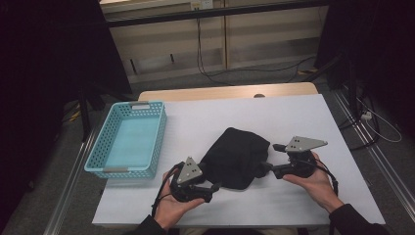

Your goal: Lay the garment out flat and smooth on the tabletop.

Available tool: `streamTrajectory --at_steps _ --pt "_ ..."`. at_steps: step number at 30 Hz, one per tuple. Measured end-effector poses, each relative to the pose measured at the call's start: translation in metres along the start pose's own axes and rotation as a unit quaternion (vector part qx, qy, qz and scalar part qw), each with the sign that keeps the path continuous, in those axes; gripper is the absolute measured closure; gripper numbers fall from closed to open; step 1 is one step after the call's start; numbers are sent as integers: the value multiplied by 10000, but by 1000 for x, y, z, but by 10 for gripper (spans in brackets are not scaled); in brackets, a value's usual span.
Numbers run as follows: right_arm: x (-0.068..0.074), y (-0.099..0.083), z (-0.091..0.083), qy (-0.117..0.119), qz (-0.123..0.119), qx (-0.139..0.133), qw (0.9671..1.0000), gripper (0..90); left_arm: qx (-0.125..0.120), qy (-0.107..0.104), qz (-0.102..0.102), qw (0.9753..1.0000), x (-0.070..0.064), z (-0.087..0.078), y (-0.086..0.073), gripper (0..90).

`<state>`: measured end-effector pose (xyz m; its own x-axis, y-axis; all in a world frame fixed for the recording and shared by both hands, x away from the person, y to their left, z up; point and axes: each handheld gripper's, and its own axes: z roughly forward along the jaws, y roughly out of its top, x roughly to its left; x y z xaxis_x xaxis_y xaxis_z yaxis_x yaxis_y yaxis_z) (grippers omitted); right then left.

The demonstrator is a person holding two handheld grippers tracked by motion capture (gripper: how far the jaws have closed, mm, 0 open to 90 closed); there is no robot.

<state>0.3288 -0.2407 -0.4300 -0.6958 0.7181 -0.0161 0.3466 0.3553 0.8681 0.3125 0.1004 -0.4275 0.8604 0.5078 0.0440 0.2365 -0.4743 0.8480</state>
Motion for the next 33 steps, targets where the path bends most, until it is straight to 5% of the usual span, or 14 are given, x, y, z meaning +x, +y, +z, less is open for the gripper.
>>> streamTrajectory --at_steps 4,7,12,14,20,27,33 --pt "4 -4 6 31 -122 135 9998 303 70 -113 123 9998 -8 9 1 170" --pt "7 -5 11 128 -201 252 9994 354 86 -307 255 9992 -14 14 2 269" --pt "8 -5 23 147 -304 334 9989 479 252 -286 525 9979 -16 36 9 261" --pt "10 -4 30 173 -364 376 9985 503 328 -148 557 9978 -16 46 10 240" --pt "11 -3 39 245 -313 442 9982 577 539 -164 590 9967 -18 64 10 231" --pt "13 -8 52 302 -288 734 9964 604 799 -159 462 9956 -11 68 4 503" --pt "13 -5 49 250 -341 827 9957 817 771 -137 272 9966 -5 63 3 778"
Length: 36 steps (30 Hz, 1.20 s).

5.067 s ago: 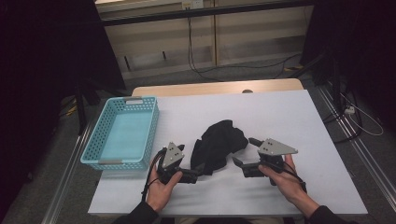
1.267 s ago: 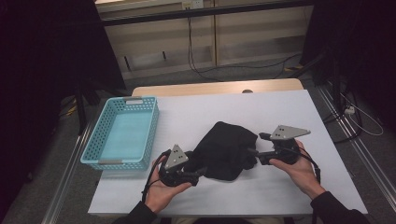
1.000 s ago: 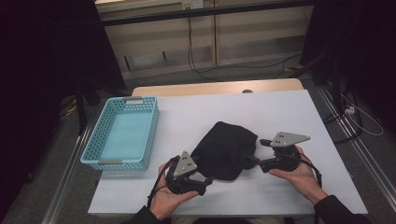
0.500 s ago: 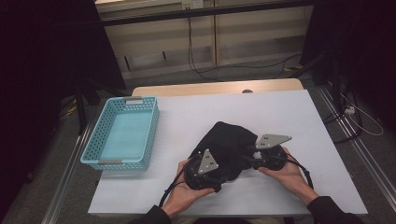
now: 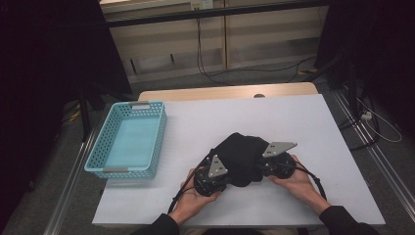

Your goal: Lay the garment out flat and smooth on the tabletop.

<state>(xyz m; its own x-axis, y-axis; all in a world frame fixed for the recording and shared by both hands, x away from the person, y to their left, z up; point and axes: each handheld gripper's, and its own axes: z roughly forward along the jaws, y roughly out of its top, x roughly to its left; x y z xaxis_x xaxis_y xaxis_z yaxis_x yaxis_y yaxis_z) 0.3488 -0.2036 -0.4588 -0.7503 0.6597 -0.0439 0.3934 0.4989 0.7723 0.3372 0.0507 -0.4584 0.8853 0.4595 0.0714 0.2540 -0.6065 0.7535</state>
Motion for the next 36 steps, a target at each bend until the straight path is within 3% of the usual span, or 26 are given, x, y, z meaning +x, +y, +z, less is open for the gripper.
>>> streamTrajectory --at_steps 7,17,23,30,34,36 --pt "-8 3 -18 -47 326 -423 9986 871 -360 -217 -220 9989 5 -17 7 830" --pt "-17 19 -55 -253 444 -1067 9930 874 -1056 -121 -415 9935 20 -59 22 835" --pt "-19 28 -70 -271 456 -1292 9902 873 -1431 -79 -625 9877 30 -77 30 836" --pt "-18 41 -89 -285 451 -1620 9854 868 -1844 -46 -615 9809 34 -103 43 840" --pt "-14 52 -94 -272 339 -1664 9851 871 -2041 21 -601 9771 37 -115 54 841" --pt "-12 60 -96 -314 287 -1731 9840 872 -2179 58 -658 9737 40 -120 60 841"
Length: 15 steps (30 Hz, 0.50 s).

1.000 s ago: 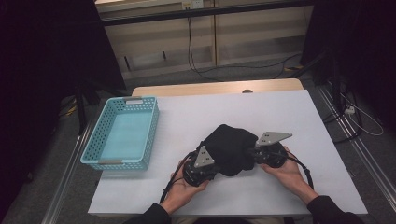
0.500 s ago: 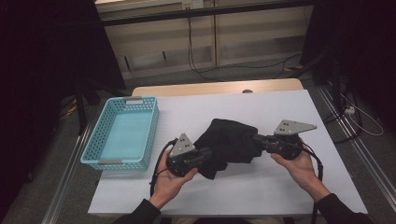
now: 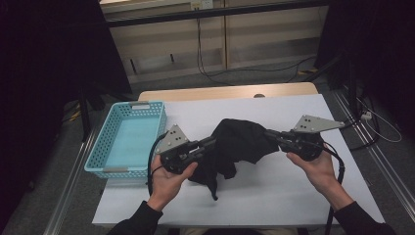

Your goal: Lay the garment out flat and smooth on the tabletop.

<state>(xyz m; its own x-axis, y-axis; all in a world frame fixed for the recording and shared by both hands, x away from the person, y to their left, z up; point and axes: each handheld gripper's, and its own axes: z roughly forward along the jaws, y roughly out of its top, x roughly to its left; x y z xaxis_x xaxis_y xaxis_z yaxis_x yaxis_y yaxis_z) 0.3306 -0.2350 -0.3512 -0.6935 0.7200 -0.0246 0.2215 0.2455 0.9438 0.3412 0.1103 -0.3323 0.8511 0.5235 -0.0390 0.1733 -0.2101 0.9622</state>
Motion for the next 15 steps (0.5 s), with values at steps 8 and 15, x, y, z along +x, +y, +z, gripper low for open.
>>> streamTrajectory --at_steps 8,15 --pt "-1 37 -1 -33 -28 -519 9986 875 -124 169 -114 9997 16 -2 8 841" --pt "-6 27 40 -75 109 -219 9997 876 321 244 -176 9990 23 19 -14 826"
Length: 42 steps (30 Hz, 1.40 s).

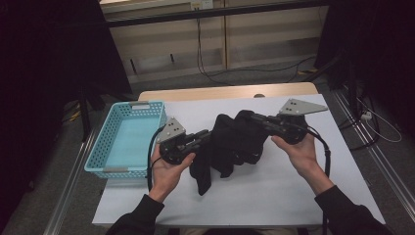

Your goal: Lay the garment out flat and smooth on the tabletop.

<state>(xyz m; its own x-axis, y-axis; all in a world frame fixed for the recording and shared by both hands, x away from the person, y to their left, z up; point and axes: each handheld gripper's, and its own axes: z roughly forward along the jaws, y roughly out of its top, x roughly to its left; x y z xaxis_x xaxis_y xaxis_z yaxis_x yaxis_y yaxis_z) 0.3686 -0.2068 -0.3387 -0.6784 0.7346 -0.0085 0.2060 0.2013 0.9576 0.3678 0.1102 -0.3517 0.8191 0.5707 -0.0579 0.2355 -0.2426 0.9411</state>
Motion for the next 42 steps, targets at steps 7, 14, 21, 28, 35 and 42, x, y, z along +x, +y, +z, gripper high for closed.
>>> streamTrajectory --at_steps 7,14,21,28,35,42 --pt "0 -12 44 169 132 302 9993 876 163 57 86 9998 1 7 -7 695" --pt "20 -18 58 460 -46 485 9977 876 303 38 214 9993 -2 19 -10 417" --pt "20 -20 52 490 -80 528 9974 851 635 51 197 9978 1 59 -19 313" --pt "15 -28 44 547 -51 556 9969 779 871 -186 148 9959 5 81 -26 765" --pt "10 -30 25 415 -3 445 9982 671 884 474 32 9950 22 61 -29 809" --pt "7 -60 22 328 31 896 9954 646 1461 889 22 9853 46 64 -51 809"
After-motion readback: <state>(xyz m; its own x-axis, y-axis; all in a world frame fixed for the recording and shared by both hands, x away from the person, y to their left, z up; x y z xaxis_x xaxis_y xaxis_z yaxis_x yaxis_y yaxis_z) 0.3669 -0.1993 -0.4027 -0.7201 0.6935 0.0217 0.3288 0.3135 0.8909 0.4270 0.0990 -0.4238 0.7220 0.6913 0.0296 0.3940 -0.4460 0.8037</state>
